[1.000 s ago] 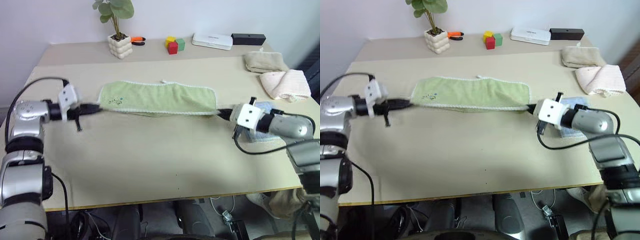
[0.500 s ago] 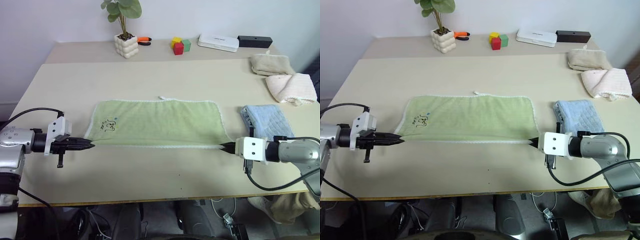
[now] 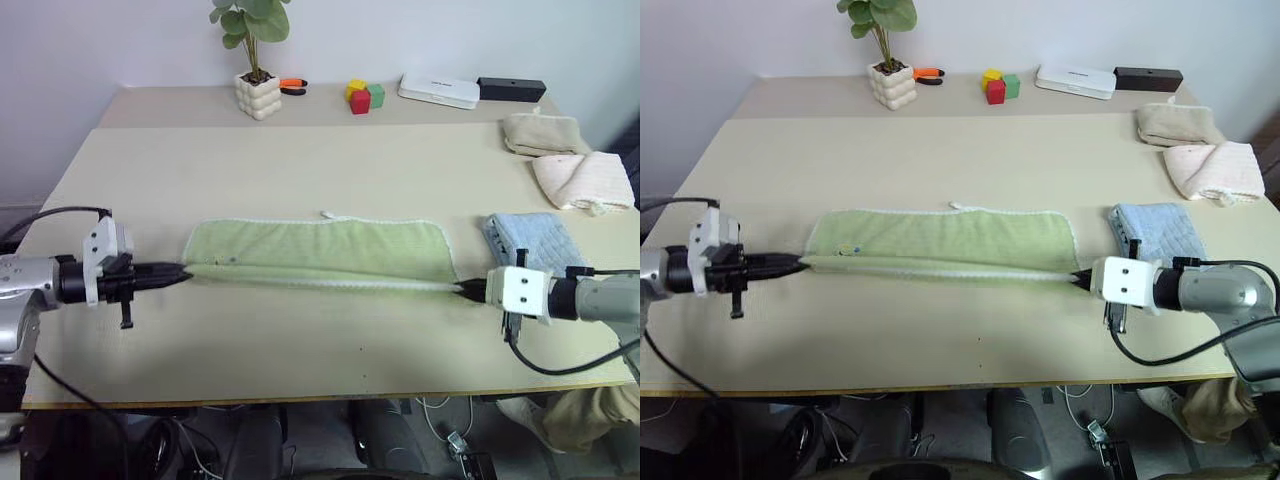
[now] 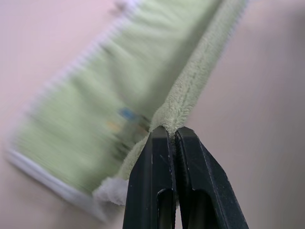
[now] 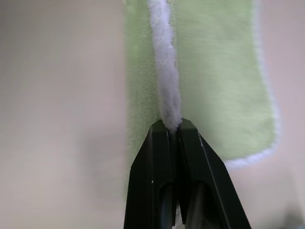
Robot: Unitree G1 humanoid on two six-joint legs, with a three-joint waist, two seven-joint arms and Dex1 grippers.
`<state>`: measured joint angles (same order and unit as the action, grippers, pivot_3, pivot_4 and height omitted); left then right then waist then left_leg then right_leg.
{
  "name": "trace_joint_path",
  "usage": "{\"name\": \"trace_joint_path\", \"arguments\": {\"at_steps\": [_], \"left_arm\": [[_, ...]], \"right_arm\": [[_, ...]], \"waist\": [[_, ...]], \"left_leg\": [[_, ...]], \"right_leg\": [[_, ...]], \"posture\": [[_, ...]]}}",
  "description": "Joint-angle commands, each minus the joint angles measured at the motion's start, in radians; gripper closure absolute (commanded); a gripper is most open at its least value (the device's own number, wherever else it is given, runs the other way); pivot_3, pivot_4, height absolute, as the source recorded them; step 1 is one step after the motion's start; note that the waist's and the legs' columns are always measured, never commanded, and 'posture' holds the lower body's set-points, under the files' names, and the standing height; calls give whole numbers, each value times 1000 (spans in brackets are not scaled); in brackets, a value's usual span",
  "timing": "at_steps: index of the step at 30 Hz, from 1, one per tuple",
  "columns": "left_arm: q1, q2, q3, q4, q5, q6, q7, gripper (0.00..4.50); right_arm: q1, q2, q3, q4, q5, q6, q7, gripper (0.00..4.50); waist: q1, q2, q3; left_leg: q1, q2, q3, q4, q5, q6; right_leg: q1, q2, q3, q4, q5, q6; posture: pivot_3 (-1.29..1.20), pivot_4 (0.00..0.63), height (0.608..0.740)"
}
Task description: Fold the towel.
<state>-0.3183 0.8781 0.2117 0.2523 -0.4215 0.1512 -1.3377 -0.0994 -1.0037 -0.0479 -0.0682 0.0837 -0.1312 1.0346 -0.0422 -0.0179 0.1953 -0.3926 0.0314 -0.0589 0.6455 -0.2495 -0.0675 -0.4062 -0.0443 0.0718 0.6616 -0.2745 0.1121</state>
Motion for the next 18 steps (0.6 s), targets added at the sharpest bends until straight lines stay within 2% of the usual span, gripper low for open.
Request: {"name": "trace_joint_path", "arguments": {"at_steps": [1, 9, 18], "left_arm": [[-72, -24, 6, 69, 15, 0, 67, 4500], [-170, -84, -52, 207, 88, -93, 99, 4500], [-237, -108, -82, 350, 157, -192, 128, 4500]], "right_arm": [[-90, 34, 23, 87, -55, -35, -49, 4429], [-321, 148, 119, 294, -156, -113, -124, 4429], [-444, 179, 159, 370, -204, -114, -141, 4429]], "waist": [[-5, 0, 0], [-3, 0, 0], [-2, 0, 0]], "left_leg": [[0, 0, 0, 0, 0, 0], [0, 0, 0, 0, 0, 0], [0, -1, 0, 0, 0, 0]], "right_leg": [[0, 0, 0, 0, 0, 0], [0, 0, 0, 1, 0, 0], [0, 0, 0, 1, 0, 0]], "posture": [[0, 150, 740], [0, 150, 740], [0, 150, 740]]}}
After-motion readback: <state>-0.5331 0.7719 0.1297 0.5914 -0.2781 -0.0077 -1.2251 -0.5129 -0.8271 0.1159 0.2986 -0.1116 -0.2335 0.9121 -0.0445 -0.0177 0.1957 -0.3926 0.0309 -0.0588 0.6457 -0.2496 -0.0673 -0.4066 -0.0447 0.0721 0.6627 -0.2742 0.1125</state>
